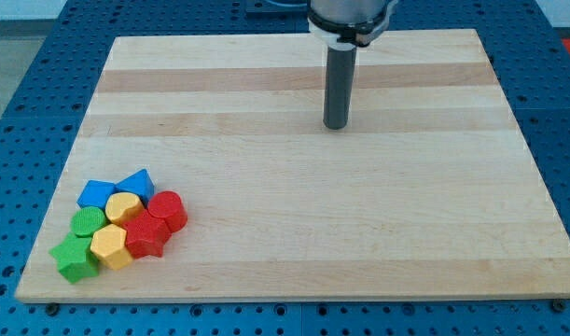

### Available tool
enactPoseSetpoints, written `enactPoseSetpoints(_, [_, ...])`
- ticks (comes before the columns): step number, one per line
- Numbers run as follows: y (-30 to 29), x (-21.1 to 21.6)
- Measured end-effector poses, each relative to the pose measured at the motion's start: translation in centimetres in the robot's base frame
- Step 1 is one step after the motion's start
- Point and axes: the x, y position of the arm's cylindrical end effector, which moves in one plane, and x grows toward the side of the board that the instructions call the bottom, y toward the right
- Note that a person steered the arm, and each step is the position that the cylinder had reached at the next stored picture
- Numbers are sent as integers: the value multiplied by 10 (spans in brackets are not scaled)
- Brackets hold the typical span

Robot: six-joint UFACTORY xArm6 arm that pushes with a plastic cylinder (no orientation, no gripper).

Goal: Move arm towards bottom side

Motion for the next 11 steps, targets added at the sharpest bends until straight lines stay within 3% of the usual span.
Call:
enactPoseSetpoints(2, [-32,22])
enactPoseSetpoints(4, [-59,87])
enactPoseSetpoints(11, [-80,158])
